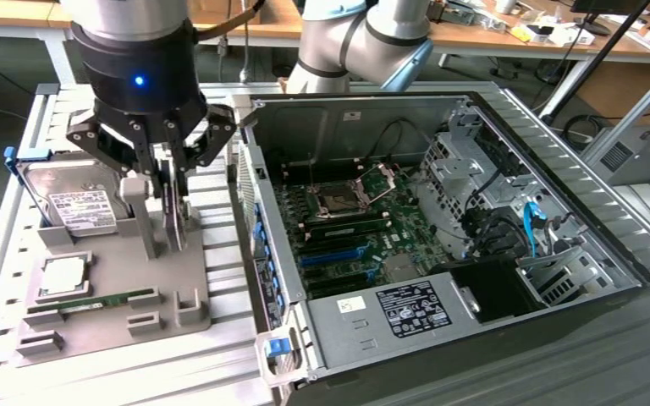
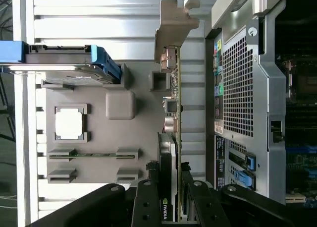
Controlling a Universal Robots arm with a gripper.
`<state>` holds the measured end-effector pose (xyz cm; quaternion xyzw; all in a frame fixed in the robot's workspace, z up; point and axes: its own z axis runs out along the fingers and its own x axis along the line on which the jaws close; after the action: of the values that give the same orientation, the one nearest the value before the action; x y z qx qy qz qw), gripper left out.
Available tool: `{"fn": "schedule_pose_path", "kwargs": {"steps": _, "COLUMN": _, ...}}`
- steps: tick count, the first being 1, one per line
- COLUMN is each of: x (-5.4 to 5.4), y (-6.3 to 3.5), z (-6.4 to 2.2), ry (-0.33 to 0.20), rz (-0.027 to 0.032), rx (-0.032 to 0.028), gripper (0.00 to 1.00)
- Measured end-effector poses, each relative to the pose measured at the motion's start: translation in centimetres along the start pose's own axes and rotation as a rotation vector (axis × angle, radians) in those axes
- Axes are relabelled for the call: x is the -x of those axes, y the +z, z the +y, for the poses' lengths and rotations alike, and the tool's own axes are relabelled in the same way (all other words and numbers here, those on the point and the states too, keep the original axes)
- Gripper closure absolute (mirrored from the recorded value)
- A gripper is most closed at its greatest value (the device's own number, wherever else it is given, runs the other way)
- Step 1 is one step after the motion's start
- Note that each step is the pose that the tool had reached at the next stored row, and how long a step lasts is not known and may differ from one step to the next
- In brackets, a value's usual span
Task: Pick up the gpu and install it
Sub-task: 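Pick up the gpu and move the gpu toward the slot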
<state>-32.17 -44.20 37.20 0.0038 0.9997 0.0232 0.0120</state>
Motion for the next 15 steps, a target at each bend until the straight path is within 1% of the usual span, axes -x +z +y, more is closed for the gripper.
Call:
{"fn": "schedule_pose_path", "kwargs": {"steps": 10, "x": 0.1, "y": -4.75, "z": 0.22, "ry": 0.0, "rz": 0.0, "rx": 0.0, "gripper": 0.73}}
{"fn": "schedule_pose_path", "kwargs": {"steps": 15, "x": 0.2, "y": -6.65, "z": 0.31, "ry": 0.0, "rz": 0.0, "rx": 0.0, "gripper": 0.73}}
